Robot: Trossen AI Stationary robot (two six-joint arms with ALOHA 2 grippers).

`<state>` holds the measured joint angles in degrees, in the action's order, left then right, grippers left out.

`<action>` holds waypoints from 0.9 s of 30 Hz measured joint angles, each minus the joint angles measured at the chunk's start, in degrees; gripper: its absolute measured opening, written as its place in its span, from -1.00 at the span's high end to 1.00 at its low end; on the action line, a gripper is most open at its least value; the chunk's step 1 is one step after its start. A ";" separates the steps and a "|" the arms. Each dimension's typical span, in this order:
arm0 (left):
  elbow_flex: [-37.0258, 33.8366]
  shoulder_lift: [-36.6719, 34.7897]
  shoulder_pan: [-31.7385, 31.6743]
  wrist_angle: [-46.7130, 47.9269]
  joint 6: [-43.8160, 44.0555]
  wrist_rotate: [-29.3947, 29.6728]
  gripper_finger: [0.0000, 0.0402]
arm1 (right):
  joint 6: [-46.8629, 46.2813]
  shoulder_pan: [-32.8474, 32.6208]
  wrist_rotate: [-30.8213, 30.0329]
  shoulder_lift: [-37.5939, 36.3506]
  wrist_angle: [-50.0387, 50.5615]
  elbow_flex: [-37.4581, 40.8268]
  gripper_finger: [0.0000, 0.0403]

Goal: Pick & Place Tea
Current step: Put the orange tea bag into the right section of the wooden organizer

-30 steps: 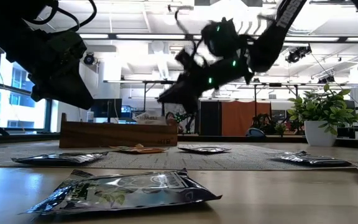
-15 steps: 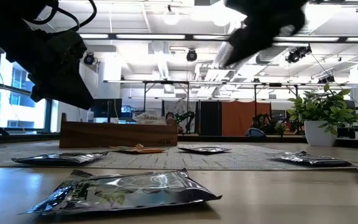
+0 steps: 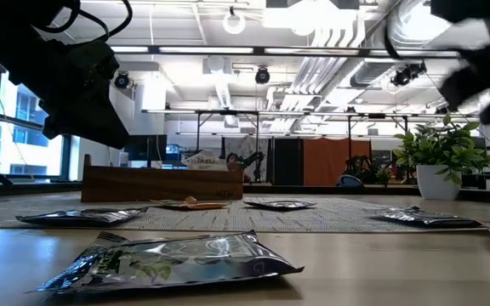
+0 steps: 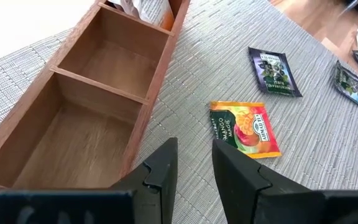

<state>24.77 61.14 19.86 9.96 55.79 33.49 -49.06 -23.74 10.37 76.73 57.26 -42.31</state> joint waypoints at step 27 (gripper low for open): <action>0.00 0.00 0.02 -0.02 0.26 0.60 0.51 | -8.90 -0.67 -4.01 0.07 -6.55 3.81 0.53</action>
<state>24.77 61.14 19.88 9.93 56.05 34.09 -57.96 -24.40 6.36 76.79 50.72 -38.50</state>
